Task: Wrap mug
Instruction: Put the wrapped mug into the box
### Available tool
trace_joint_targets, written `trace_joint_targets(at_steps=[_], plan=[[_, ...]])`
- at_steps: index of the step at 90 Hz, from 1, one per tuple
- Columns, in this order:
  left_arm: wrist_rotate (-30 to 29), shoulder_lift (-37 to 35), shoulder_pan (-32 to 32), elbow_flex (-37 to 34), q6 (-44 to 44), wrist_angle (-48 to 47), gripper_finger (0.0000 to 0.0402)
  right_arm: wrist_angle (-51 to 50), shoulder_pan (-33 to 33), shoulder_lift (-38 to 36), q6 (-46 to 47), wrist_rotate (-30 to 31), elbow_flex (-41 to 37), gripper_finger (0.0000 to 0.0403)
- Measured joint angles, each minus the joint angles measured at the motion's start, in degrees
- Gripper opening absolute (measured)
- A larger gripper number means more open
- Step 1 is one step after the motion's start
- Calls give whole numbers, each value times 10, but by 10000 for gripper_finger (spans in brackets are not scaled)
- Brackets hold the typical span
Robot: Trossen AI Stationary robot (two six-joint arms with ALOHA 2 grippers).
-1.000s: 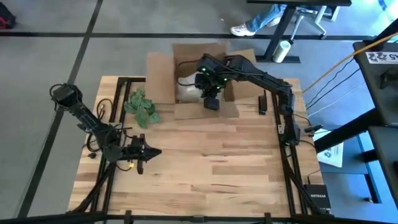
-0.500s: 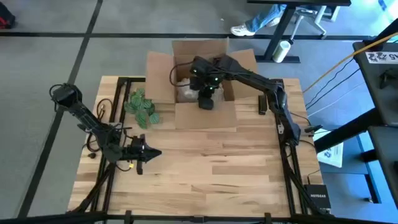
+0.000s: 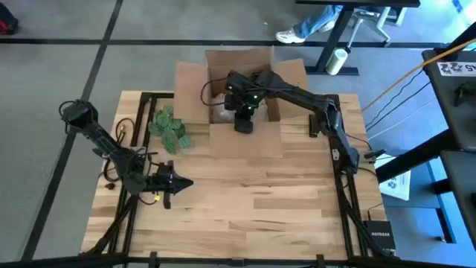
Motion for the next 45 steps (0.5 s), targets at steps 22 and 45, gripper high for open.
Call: trace_joint_targets(at_steps=[22,45], plan=[[2,0,0,0,-3,-3,0,37,-2,-19,0,21,0,145],[2,0,0,0,-21,-18,0,39,-1,-51,-1,43,0,174]])
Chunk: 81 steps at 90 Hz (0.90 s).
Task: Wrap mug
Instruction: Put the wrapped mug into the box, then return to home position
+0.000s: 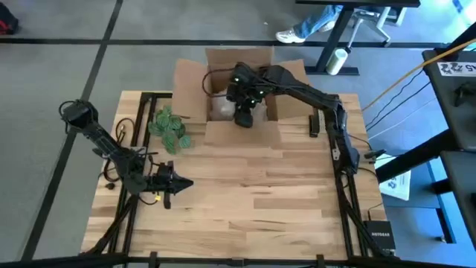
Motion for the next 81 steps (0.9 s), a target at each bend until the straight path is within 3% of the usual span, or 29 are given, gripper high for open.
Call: trace_joint_targets(at_steps=[41,81], plan=[[1,0,0,0,-21,1,0,-2,0,-71,13,19,0,172],[16,-2,0,0,0,8,0,22,0,-184,30,122,1,172]])
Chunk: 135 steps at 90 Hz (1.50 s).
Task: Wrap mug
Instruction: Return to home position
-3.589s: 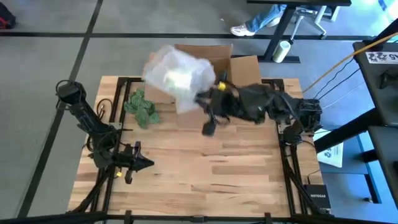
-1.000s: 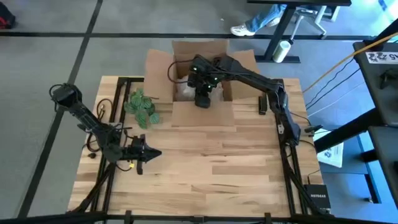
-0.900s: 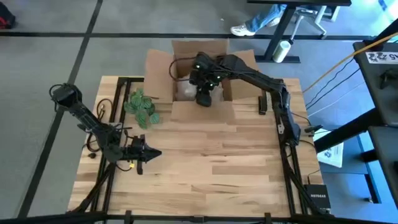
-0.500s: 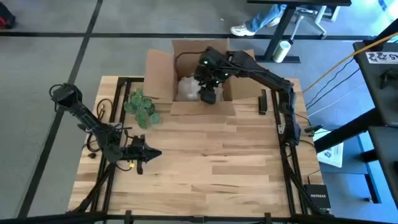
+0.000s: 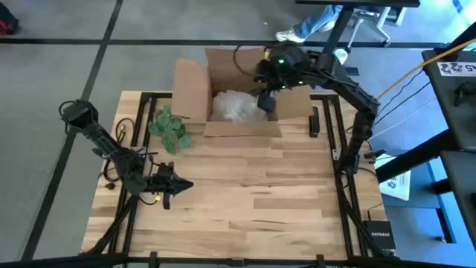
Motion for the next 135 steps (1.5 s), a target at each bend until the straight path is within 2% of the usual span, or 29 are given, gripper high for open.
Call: trace_joint_targets(at_steps=[8,14,31,36,46,62,72,89,112,126,135], plan=[[0,-16,0,2,33,-1,0,13,0,-22,7,10,0,165],[1,-41,-2,5,75,-1,0,22,0,-38,10,11,0,144],[0,-174,-20,5,206,-9,0,19,0,-74,11,-6,0,30],[-9,-221,-27,5,236,-30,0,13,0,-81,11,-22,0,10],[-59,-314,-47,6,270,-97,0,1,1,-93,16,-54,0,14],[-121,-429,-90,6,314,-173,0,-25,19,-97,16,-145,0,3],[-165,-472,-119,6,338,-200,0,-23,56,-97,9,-181,-10,1],[-215,-510,-168,7,371,-212,0,-2,148,-95,13,-183,-77,0],[-268,-525,-222,6,394,-212,0,163,267,-96,56,-181,-246,0],[-279,-528,-241,6,411,-207,0,334,304,-96,89,-181,-375,0],[-279,-534,-252,6,426,-199,0,497,316,-96,121,-181,-472,0]])
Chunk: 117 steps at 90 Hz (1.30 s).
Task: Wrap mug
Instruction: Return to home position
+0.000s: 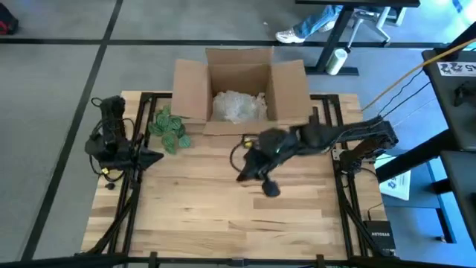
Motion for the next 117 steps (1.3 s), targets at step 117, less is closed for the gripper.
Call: trace_joint_targets(at_steps=[117], plan=[[23,-67,-87,-46,-40,-88,0,562,44,7,128,12,-285,0]])
